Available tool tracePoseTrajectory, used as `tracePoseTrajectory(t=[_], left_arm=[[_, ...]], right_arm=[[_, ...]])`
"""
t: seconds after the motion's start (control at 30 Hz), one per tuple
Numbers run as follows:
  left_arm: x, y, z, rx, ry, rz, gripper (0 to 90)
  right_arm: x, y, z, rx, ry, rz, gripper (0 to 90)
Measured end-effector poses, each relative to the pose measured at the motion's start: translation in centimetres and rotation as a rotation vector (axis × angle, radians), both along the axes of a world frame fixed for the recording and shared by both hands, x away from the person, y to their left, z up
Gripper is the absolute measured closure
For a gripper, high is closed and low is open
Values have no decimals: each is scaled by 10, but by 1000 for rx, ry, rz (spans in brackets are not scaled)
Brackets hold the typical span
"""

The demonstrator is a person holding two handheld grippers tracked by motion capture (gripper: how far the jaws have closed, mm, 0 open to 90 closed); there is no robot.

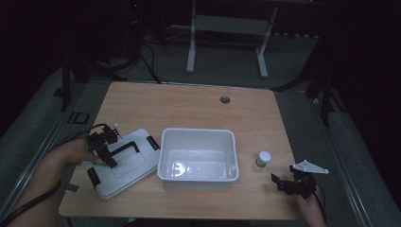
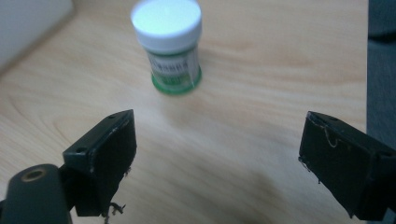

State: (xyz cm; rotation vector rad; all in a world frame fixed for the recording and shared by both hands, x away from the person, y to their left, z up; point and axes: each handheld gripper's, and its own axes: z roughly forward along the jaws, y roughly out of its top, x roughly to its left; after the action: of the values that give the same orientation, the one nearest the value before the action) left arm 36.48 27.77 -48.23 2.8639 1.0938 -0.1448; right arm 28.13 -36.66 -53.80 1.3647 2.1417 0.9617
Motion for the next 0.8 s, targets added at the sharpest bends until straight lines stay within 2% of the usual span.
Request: tracePoseTrajectory(t=[0.03, 0.07, 0.1, 0.13, 0.17, 0.2, 0.23, 0.27, 0.3, 0.33, 0.37, 0.4, 0.43, 0.47, 0.5, 0.57, 0.6, 0.63, 0.67, 0.7, 0.73, 0.8], left_arm=[[-1, 0, -1, 13, -6, -12, 418], [-1, 0, -1, 13, -6, -12, 419], [-1, 1, -2, 19, -1, -12, 419], [-1, 1, -2, 19, -1, -12, 419], [-1, 2, -3, 24, 4, -9, 419], [-1, 2, -3, 24, 4, -9, 419], [-2, 2, -3, 23, 5, -10, 419], [-2, 2, -3, 23, 5, -10, 419], [-3, 3, -3, 26, 0, -11, 419], [-3, 3, -3, 26, 0, -11, 419], [-3, 2, -3, 30, -3, -19, 419], [-4, 2, -3, 32, -1, -20, 419], [-4, 3, -3, 38, -1, -22, 419], [-4, 3, -3, 38, -1, -22, 419], [-5, 3, -3, 36, 6, -18, 418], [-5, 4, -3, 37, 9, -18, 418], [-5, 4, -3, 37, 13, -17, 418], [-5, 3, -3, 43, 12, -18, 412], [-5, 3, -3, 43, 12, -18, 411], [-6, 3, -3, 43, 12, -21, 411], [-6, 3, -3, 43, 12, -21, 411], [-6, 2, -3, 42, 15, -23, 411]], right_arm=[[4, -1, 2, -16, 62, 1, 108], [4, -1, 2, -16, 62, 1, 108], [9, -2, 6, -33, 130, -1, 108], [9, -2, 6, -33, 130, -1, 108], [13, -2, 11, -65, 191, 1, 108], [13, -2, 11, -65, 191, 1, 108], [15, -1, 16, -89, 229, 4, 108], [15, -1, 16, -89, 229, 4, 108], [19, -2, 20, -100, 286, -2, 108], [19, -2, 20, -100, 286, -2, 108], [20, -2, 21, -107, 306, 0, 108], [22, -2, 23, -114, 339, 14, 107], [25, -2, 24, -135, 393, 34, 108], [25, -2, 24, -135, 393, 34, 108], [28, 0, 24, -181, 436, 59, 108], [29, 1, 24, -191, 448, 70, 108], [30, 2, 24, -195, 476, 88, 108], [32, 5, 24, -243, 512, 99, 148], [32, 5, 24, -243, 512, 99, 148], [33, 7, 24, -282, 553, 119, 146], [33, 7, 24, -282, 553, 119, 146], [35, 10, 24, -325, 556, 128, 123]])
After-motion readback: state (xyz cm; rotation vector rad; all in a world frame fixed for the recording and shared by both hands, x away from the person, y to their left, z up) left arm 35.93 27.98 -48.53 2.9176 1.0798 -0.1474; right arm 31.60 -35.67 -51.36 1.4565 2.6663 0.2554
